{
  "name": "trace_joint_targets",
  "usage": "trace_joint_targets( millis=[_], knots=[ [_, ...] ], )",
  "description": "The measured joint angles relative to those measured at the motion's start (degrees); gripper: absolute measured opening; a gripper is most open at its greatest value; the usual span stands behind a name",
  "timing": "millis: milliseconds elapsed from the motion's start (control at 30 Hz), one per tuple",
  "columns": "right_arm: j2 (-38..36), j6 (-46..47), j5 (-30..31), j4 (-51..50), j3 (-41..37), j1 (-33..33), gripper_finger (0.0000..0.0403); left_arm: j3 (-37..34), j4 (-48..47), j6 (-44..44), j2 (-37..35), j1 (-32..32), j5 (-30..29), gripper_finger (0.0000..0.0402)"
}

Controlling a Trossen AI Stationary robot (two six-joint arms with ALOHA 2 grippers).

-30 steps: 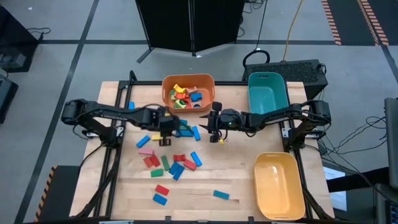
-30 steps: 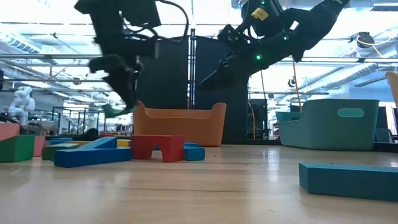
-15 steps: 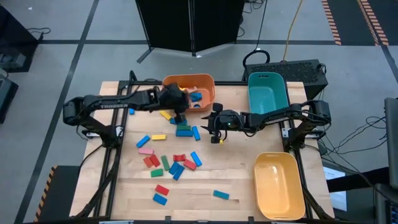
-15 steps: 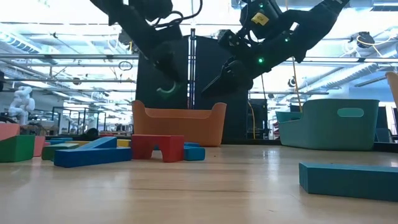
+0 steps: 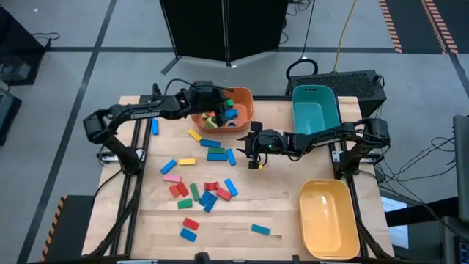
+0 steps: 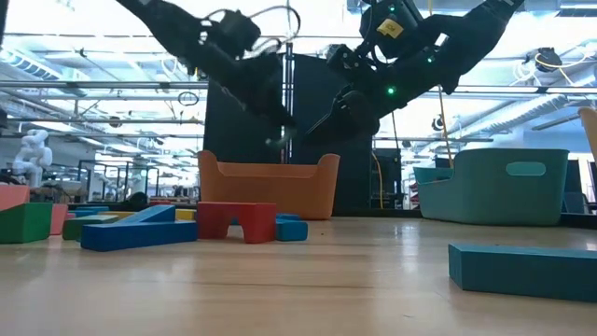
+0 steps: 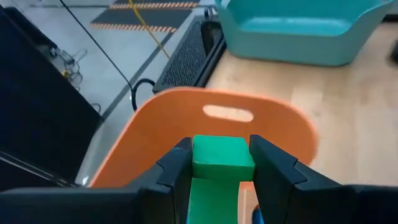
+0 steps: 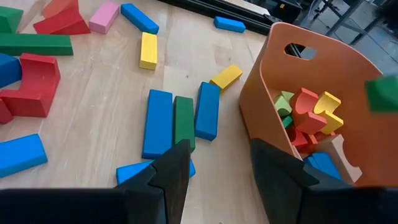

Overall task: Sort blocks by size
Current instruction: Put the green arch block into the orange bin, then put the red arch block into the orange bin

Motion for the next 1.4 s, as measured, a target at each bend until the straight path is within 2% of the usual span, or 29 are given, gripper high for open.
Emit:
trace_joint_targets(
  millis=[400,900,1000,1200,1400],
  knots=[
    [0.0,-0.02,0.0,-0.05,0.0,-0.02,0.0157,-0.02,5.14,-1.45,10.42,3.62,0.3,0.0128],
    [0.0,-0.02,0.02,0.0,0.0,-0.01,0.0157,-0.07,3.9,-1.44,13.68,4.84,-1.42,0.0131],
    [0.0,-0.02,0.02,0.0,0.0,-0.01,0.0157,-0.07,4.08,-1.31,13.68,4.57,-1.42,0.0154],
    [-0.01,-0.02,0.02,0.0,0.0,-0.01,0.0157,-0.07,3.72,-3.02,13.57,3.88,-3.37,0.0235],
    [-0.01,-0.02,0.02,0.23,0.0,-0.01,0.0157,-0.07,-0.24,-3.35,9.71,2.83,-4.68,0.025]
  ],
)
